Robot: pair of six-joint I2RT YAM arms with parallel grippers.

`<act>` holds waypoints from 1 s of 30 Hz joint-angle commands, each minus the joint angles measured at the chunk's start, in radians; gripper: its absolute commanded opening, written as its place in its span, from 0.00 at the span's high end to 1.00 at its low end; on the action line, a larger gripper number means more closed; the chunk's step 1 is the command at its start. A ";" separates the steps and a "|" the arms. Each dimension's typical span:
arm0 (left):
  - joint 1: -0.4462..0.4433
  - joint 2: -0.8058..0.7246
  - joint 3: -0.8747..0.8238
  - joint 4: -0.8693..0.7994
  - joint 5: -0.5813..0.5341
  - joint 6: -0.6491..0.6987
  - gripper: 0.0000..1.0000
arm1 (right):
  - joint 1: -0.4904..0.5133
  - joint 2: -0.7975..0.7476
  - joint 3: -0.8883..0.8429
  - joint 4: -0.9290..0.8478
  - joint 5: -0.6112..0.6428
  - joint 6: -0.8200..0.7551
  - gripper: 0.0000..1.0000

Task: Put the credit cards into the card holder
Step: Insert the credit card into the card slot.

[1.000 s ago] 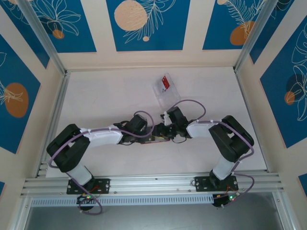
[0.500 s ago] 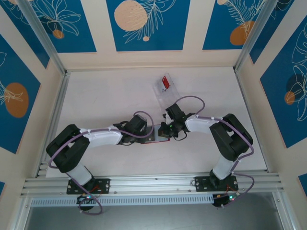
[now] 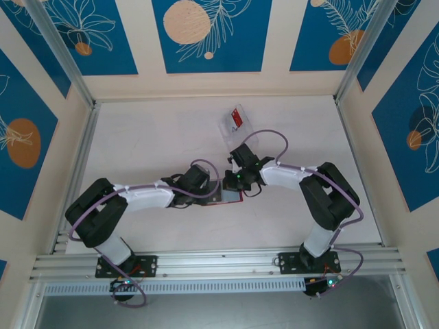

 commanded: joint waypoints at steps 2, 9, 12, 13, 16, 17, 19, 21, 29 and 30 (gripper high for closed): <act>-0.006 0.006 -0.034 -0.056 -0.002 -0.002 0.82 | 0.010 0.041 0.034 -0.030 0.006 -0.022 1.00; -0.007 0.004 -0.037 -0.049 0.004 -0.002 0.81 | 0.025 0.074 0.044 -0.006 -0.023 -0.013 1.00; -0.006 0.004 -0.037 -0.045 0.009 0.001 0.77 | 0.038 0.071 0.043 0.025 -0.045 -0.006 1.00; -0.006 0.000 -0.039 -0.040 0.013 0.003 0.74 | 0.041 0.073 0.047 0.032 -0.056 -0.005 1.00; -0.006 -0.024 -0.055 -0.017 0.013 0.000 0.68 | 0.047 0.091 0.060 0.033 -0.069 0.000 1.00; -0.007 -0.031 -0.059 -0.012 0.010 -0.002 0.67 | 0.048 0.095 0.061 0.033 -0.072 0.002 1.00; -0.006 -0.041 -0.062 -0.017 0.007 -0.006 0.66 | 0.050 0.101 0.063 0.035 -0.077 0.006 1.00; -0.005 -0.049 -0.066 -0.018 0.007 -0.016 0.63 | 0.051 0.108 0.064 0.035 -0.078 0.011 1.00; 0.020 -0.140 -0.111 -0.006 0.027 -0.117 0.63 | 0.050 0.147 0.073 0.020 -0.077 0.030 1.00; 0.027 -0.151 -0.115 -0.003 0.035 -0.129 0.65 | 0.050 0.150 0.075 0.018 -0.077 0.032 1.00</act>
